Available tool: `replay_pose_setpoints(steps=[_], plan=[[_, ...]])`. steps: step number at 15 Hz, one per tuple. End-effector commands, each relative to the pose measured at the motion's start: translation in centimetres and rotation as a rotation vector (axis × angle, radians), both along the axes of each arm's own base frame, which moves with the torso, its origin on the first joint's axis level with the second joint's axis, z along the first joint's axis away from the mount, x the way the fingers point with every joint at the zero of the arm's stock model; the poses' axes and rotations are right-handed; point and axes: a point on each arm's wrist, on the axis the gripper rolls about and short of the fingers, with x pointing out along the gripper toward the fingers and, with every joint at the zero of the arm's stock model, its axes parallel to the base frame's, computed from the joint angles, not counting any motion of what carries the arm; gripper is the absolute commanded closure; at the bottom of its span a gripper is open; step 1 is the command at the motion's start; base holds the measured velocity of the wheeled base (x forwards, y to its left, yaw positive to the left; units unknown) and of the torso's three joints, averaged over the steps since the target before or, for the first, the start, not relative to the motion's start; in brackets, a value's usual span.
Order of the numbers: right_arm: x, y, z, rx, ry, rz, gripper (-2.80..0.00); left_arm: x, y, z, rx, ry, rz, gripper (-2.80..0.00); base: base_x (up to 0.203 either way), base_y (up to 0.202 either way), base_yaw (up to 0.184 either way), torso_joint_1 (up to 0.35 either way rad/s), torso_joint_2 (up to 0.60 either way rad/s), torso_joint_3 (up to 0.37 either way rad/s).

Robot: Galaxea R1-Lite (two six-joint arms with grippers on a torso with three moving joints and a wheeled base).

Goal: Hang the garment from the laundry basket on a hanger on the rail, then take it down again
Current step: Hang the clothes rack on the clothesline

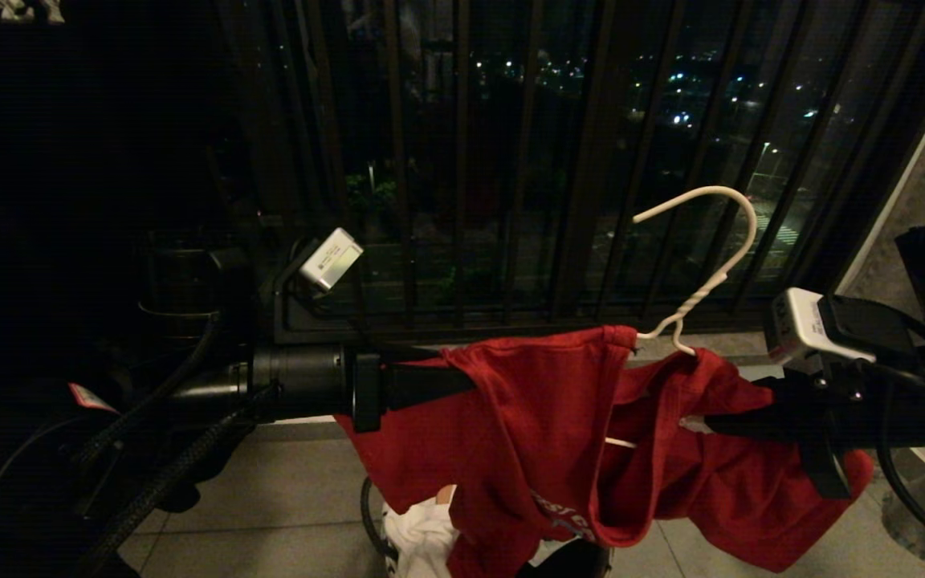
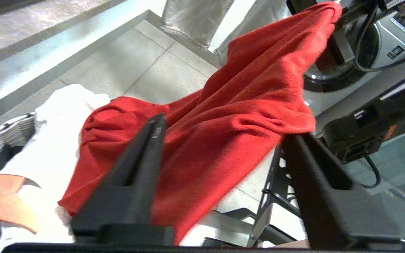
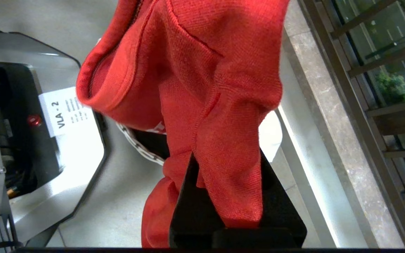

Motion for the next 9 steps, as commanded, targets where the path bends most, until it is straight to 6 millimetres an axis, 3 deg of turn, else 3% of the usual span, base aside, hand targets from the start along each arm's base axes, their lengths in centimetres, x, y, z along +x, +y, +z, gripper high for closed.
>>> replay_pose_setpoints(steps=[1, 4, 9], plan=[[0.2, 0.0, 0.0, -0.003, -0.001, 0.001, 0.0, 0.0, 0.2, 0.2, -0.01, -0.009, 0.002, -2.8, 0.0, 0.0, 0.0, 0.0, 0.0, 0.0], [0.2, -0.5, 0.2, -0.001, -0.012, -0.023, 0.0, 0.6, 0.2, -0.3, -0.026, -0.037, 0.016, -2.8, 0.0, 0.0, 0.0, 0.0, 0.0, 0.0], [0.1, -0.7, 0.3, -0.002, -0.019, -0.031, 0.0, 0.8, 2.1, 1.5, -0.063, -0.106, 0.079, -2.8, 0.0, 0.0, 0.0, 0.0, 0.0, 0.0]])
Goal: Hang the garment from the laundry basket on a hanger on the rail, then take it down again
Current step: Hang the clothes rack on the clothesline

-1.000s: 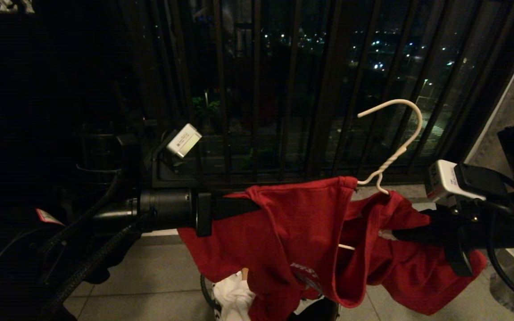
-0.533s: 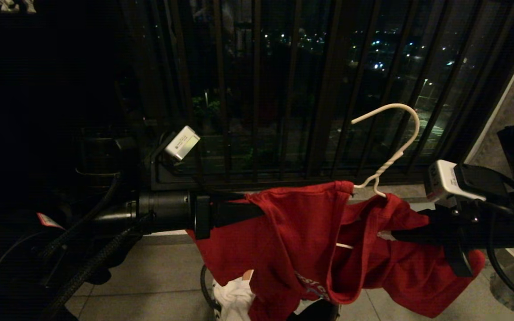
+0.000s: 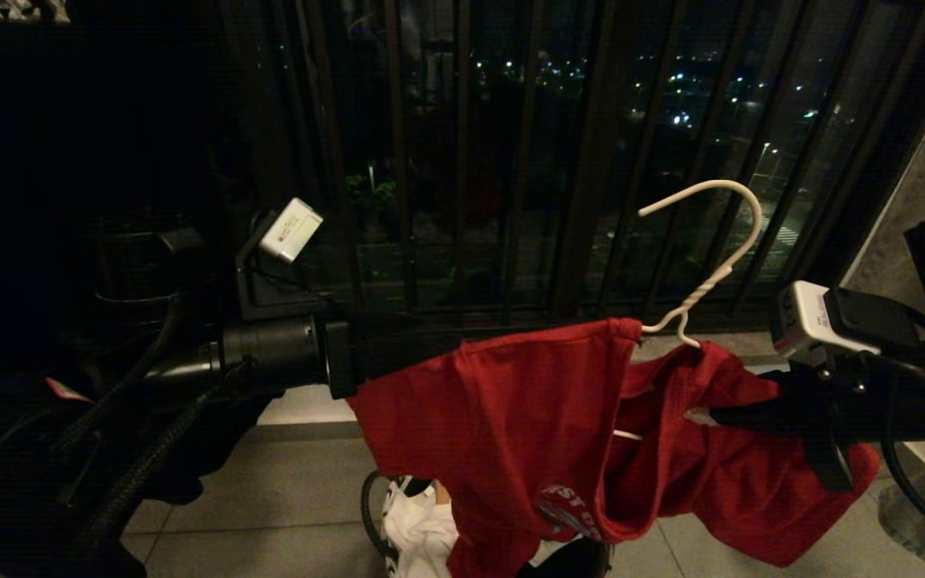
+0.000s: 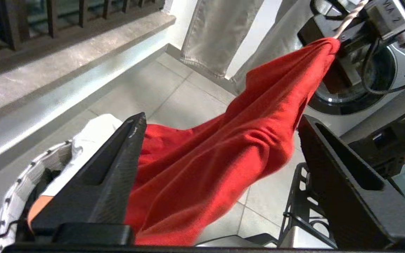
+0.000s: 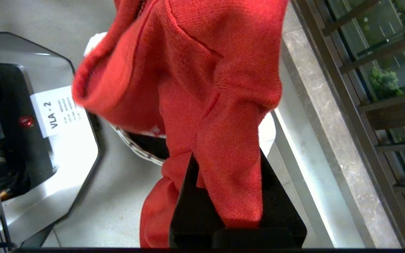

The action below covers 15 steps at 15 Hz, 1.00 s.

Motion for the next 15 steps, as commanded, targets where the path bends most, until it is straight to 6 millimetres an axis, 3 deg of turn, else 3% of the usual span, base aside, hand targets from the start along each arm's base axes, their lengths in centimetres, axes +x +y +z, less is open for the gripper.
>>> replay_pose_setpoints(steps=[1, 7, 8, 12, 15], plan=[[0.1, -0.3, 0.1, 0.0, -0.009, -0.011, 0.0, -0.1, 0.3, 0.4, -0.008, -0.015, 0.005, -2.8, 0.0, 0.0, 0.0, 0.0, 0.0, 0.0], [0.3, -0.4, 0.0, 0.0, -0.005, -0.016, 0.0, -0.1, 1.5, 1.7, -0.029, -0.055, 0.046, -2.8, 0.0, 0.0, 0.0, 0.0, 0.0, 0.0], [0.3, -0.4, 0.0, 0.0, -0.005, -0.016, 0.0, -0.2, 1.8, 2.1, -0.033, -0.073, 0.058, 0.0, 0.0, 0.0, 0.0, 0.0, 0.0, 0.0], [0.3, -0.5, 0.1, 0.002, -0.008, -0.02, 0.0, -1.2, 3.1, 3.5, -0.057, -0.119, 0.131, 0.0, 0.0, 0.0, 0.0, 0.0, 0.0, 0.0], [0.0, -0.6, 0.4, 0.006, -0.019, -0.019, 0.0, -0.1, 3.6, 8.0, -0.121, -0.265, 0.171, 0.0, 0.0, 0.0, 0.0, 0.0, 0.0, 0.0]])
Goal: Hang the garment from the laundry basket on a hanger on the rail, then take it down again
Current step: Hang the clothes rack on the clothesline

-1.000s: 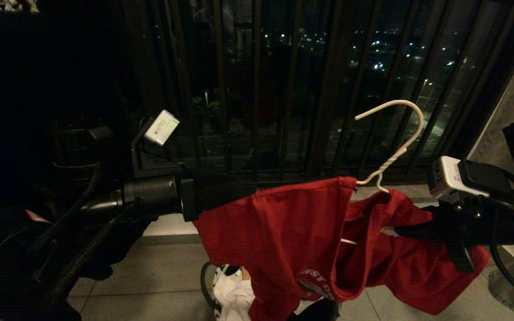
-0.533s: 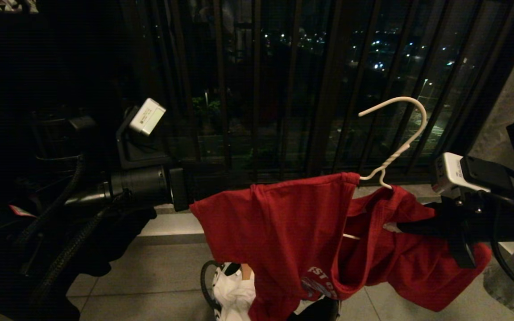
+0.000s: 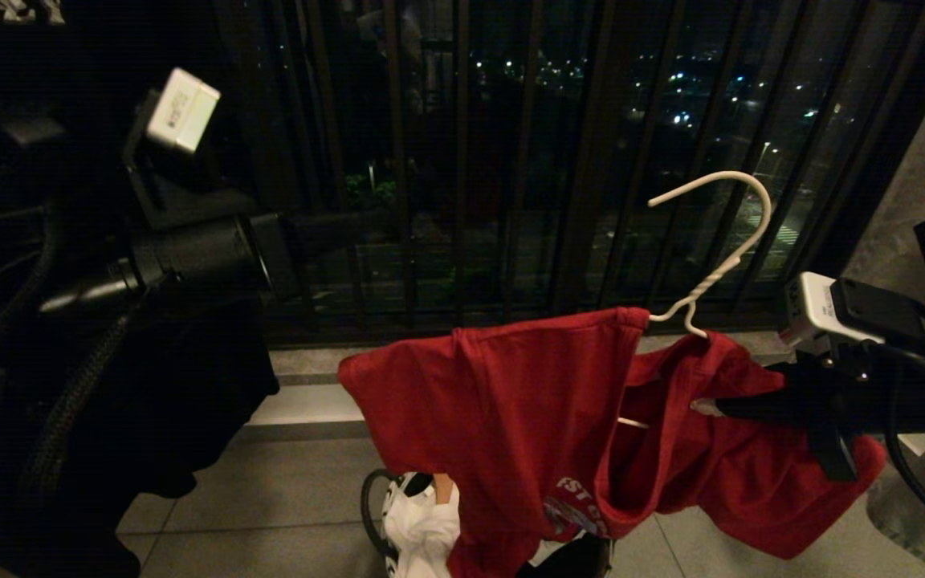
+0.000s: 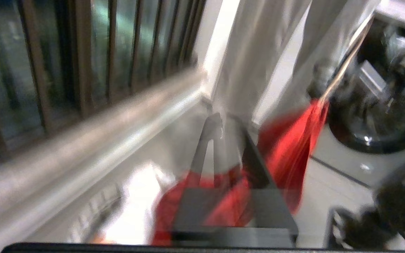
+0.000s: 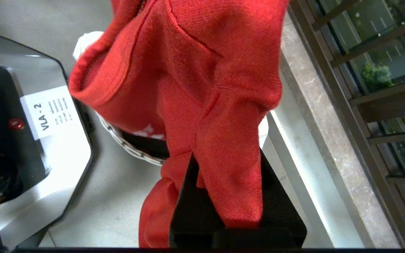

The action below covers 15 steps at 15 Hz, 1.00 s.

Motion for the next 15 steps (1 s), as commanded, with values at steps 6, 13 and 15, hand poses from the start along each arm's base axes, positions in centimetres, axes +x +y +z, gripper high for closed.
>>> replay_pose_setpoints(steps=[6, 13, 15], plan=[[-0.5, -0.1, 0.3, 0.005, -0.015, 0.007, 0.0, -2.5, 2.7, -2.8, 0.029, 0.076, 0.084, 0.0, 0.0, 0.0, 0.0, 0.0, 0.0, 0.0], [1.0, 0.1, -0.5, 0.001, 0.001, 0.003, 0.0, -0.8, 2.7, -3.4, 0.025, 0.021, 0.107, 0.0, 0.0, 0.0, 0.0, 0.0, 0.0, 0.0], [0.8, 0.1, -0.3, 0.003, -0.007, 0.002, 0.0, -1.0, 2.7, -3.2, 0.023, 0.016, 0.101, 0.0, 0.0, 0.0, 0.0, 0.0, 0.0, 0.0]])
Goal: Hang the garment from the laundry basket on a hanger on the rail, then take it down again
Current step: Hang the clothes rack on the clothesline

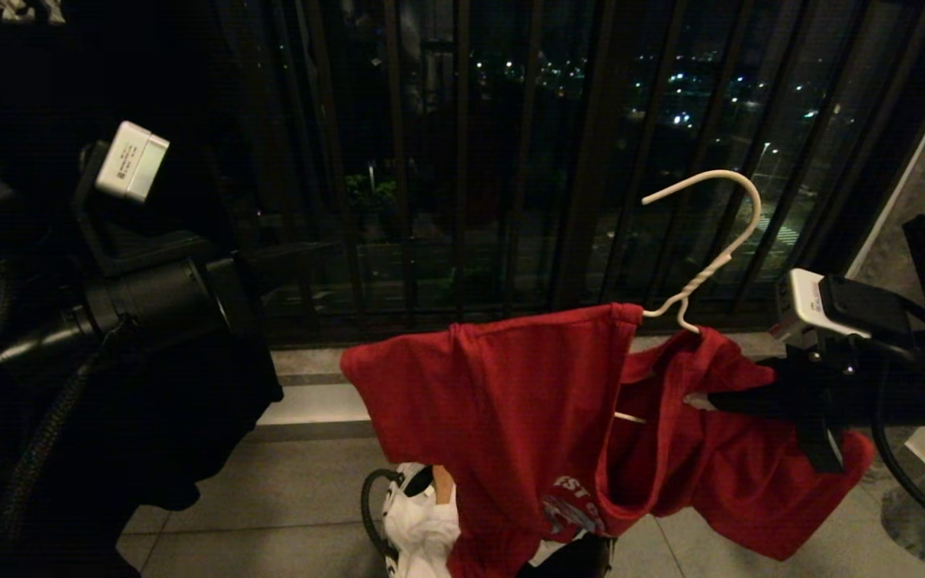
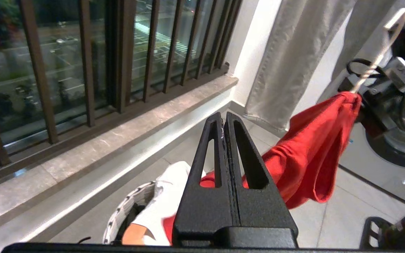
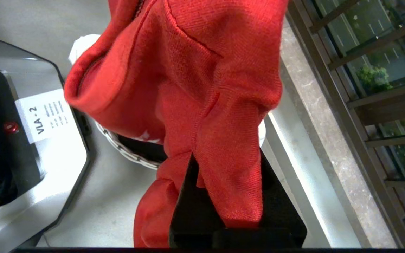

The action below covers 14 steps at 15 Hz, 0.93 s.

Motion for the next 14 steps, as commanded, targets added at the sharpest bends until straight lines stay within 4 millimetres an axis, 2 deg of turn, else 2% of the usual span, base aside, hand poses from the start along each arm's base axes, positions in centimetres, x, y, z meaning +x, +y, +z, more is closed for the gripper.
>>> replay_pose_setpoints(steps=[1, 14], plan=[[0.1, 0.0, -0.1, -0.002, 0.001, 0.006, 0.0, 0.1, -0.2, 0.0, -0.001, 0.002, -0.011, 0.0, 0.0, 0.0, 0.0, 0.0, 0.0, 0.0], [0.1, -0.4, 0.3, 0.001, -0.013, -0.014, 0.0, 0.2, -1.3, -0.7, 0.003, 0.028, -0.049, 0.0, 0.0, 0.0, 0.0, 0.0, 0.0, 0.0]])
